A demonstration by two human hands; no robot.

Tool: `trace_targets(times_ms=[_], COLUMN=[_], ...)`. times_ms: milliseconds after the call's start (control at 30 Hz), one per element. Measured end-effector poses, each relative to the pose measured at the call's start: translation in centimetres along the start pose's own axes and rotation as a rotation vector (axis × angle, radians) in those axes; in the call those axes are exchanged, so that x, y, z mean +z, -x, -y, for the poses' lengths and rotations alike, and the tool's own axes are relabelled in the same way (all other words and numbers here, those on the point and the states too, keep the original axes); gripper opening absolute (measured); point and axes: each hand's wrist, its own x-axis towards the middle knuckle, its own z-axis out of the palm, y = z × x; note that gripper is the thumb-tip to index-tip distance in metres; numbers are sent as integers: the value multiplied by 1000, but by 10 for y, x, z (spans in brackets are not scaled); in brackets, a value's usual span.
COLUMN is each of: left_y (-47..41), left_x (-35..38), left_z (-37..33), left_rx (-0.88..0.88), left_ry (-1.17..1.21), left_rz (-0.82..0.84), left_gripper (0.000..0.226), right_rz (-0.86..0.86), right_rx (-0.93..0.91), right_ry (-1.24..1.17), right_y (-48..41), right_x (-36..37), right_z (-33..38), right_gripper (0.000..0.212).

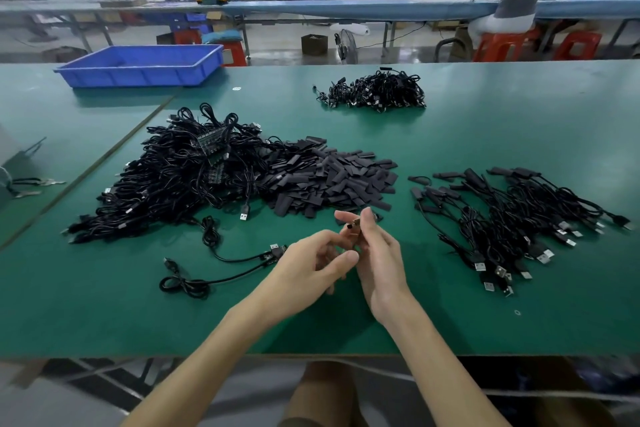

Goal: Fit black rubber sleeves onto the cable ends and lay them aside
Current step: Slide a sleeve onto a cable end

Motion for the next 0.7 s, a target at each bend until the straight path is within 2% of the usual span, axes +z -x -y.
trace_targets(times_ms=[100, 200, 267, 333, 700], left_y=[-6, -10, -10, -10, -7], left_x=[5, 8, 9, 8, 32], left_z=[-1, -1, 0, 2, 8], left_rx=[-36, -52, -19, 0, -34], left_ry=[-68, -9, 20, 13, 22], left_rz=[-44, -75, -82, -90, -93], left_gripper=[21, 16, 32, 37, 36], right_rz=[-3, -16, -4, 23, 32], right_rx=[-7, -13, -14, -12, 67], right_ry=[-3, -23, -67, -96, -179], right_y=[1, 1, 1, 1, 0], right_x=[-1, -1, -3, -5, -8], right_z=[0, -1, -2, -2, -1], right_gripper=[47, 42, 41, 40, 39])
